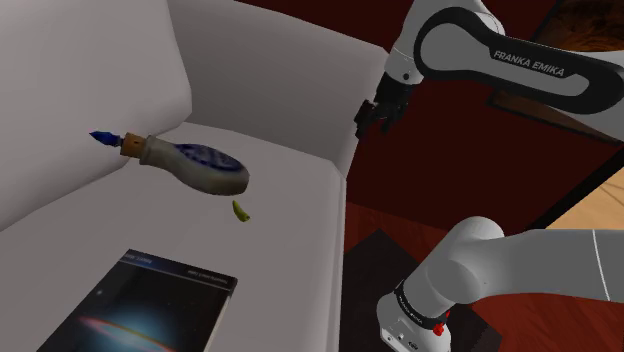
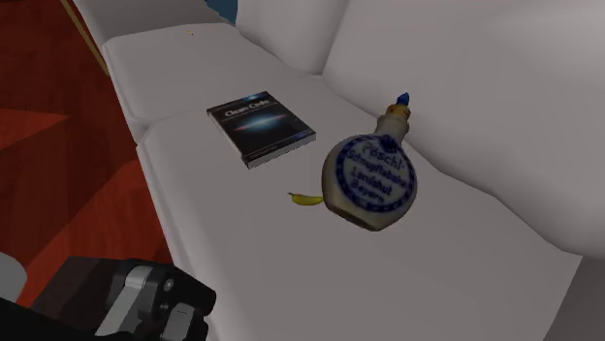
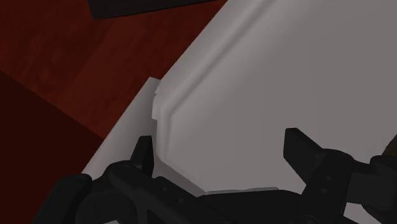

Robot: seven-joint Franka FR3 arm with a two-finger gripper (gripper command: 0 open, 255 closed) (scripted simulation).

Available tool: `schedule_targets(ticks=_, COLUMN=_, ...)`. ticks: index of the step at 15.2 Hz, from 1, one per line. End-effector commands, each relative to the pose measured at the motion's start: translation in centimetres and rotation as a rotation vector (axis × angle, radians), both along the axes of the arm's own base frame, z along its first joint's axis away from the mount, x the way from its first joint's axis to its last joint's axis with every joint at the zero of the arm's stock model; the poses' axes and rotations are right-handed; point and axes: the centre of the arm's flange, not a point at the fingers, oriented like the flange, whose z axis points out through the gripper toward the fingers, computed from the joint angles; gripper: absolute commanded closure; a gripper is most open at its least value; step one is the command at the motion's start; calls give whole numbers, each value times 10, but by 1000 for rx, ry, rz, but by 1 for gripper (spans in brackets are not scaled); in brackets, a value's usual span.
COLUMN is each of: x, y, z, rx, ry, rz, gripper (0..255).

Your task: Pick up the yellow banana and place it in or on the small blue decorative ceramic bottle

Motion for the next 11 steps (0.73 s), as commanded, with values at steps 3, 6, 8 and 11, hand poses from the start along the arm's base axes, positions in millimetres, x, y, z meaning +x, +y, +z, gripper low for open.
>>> schedule_targets(ticks=3, x=7, y=21, z=-12, rx=11, ry=4, rz=10, gripper=0)
schedule_targets(ticks=6, x=16, y=52, z=-30, rx=27, ry=9, rz=24, gripper=0)
schedule_targets(ticks=8, x=22, y=73, z=-42, rx=38, ry=12, rz=34, gripper=0)
schedule_targets(ticks=11, x=31, y=105, z=-60, rx=54, ry=18, rz=48, gripper=0)
